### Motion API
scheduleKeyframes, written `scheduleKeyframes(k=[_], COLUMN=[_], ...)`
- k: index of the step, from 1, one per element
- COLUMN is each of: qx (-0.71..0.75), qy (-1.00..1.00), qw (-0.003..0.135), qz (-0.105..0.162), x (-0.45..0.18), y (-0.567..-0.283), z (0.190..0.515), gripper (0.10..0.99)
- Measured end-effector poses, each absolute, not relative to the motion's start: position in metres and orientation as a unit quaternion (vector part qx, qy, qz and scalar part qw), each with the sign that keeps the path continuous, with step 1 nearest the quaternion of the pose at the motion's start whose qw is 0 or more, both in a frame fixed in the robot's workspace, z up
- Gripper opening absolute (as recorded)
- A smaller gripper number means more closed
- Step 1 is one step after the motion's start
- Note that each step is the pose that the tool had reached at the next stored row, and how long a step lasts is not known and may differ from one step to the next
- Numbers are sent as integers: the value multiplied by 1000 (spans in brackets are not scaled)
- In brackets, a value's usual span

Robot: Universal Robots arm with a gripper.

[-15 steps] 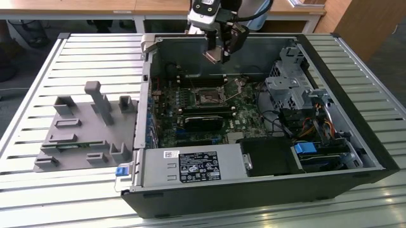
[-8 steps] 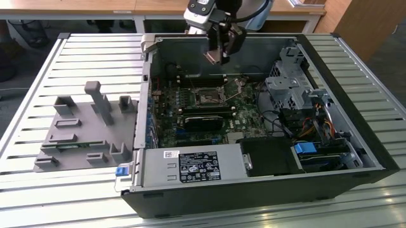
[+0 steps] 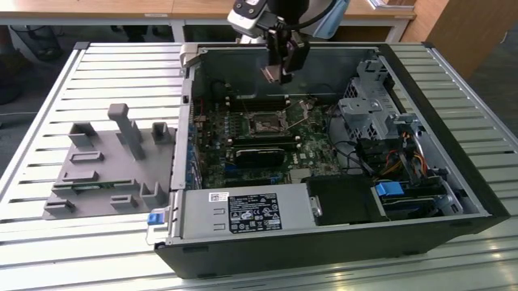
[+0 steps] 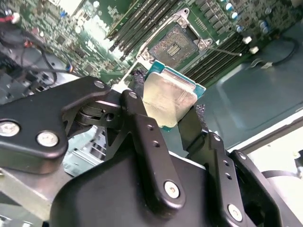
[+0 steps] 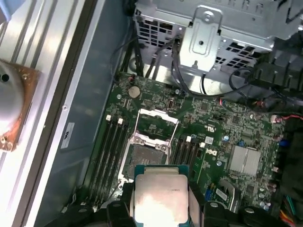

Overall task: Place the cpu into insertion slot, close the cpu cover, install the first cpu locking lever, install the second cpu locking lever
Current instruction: 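Place the cpu into insertion slot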

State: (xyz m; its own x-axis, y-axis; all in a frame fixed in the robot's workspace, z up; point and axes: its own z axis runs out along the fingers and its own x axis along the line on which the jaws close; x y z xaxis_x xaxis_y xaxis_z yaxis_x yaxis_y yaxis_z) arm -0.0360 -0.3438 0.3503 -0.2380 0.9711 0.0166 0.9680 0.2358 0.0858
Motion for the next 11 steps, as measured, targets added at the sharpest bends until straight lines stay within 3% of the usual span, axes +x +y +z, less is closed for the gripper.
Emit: scheduleKeyframes(k=[11], qx=[668], qy=[743], qw=[27], qz=[33], x=[-36], y=[-343], z=[346], gripper=[537])
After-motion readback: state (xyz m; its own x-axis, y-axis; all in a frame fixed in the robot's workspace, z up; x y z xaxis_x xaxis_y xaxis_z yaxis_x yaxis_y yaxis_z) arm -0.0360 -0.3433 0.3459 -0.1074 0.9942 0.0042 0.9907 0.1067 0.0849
